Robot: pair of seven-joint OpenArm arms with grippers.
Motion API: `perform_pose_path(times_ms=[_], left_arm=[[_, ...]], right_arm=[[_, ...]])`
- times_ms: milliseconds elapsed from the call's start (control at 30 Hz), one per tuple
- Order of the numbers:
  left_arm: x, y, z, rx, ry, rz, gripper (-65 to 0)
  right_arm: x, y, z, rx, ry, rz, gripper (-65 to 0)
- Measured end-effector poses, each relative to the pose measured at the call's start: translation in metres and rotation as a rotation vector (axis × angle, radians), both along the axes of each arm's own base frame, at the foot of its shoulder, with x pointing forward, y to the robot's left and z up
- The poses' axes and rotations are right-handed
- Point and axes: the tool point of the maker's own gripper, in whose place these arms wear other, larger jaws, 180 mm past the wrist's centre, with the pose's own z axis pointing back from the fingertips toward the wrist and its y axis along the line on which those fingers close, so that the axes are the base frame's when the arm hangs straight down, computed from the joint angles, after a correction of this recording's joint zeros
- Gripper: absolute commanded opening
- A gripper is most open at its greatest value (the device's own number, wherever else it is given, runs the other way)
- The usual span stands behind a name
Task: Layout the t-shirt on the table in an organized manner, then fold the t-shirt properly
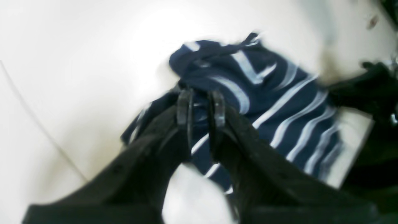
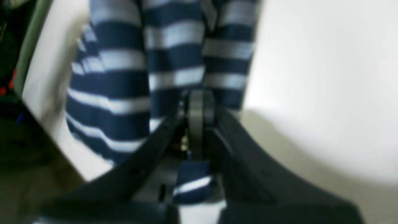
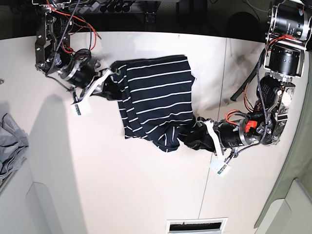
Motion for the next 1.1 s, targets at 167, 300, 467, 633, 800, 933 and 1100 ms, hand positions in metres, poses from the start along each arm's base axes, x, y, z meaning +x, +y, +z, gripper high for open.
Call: perform_pose_path(times_ms=[167,300,467,633,800,933,1100], left_arm=[[-0.016,-0.016,0.009,-0.066,0.003,-0.035,-55.9],[-0.042,-0.021,-0.014,-0.077,0.074,-0.036,-55.9],[-0.081,-0.056,-0.043,-0.13,0.166,-0.053,-55.9],[-0.103,-0.077,-0.058,-0.15,0.2,-0.051,-55.9],[-0.117,-0.084,-0.066,-0.168,0.219,-0.04,-55.9],[-0.126,-0.09,-0.069,-0.188,0.238,-0.033,-55.9],[-0.136,-0.087,-0.079,-0.157,0.242,-0.031,-55.9]], right_arm=[[0.044,-0.001,0.057,0.035,-0.169,-0.024,-65.0],[0.067,0.023,0.077,0.056,-0.223,0.008,-65.0],[0.078,0.086,0.078,0.055,-0.222,0.153,-65.0],[0.073,0.133,0.044,-0.016,-0.165,0.303,-65.0],[0.07,0.12,-0.007,-0.1,-0.074,0.308,-65.0],[0.069,0.095,-0.031,-0.123,-0.051,0.275,-65.0],[0.072,0.063,-0.039,-0.14,-0.041,0.233,-65.0]])
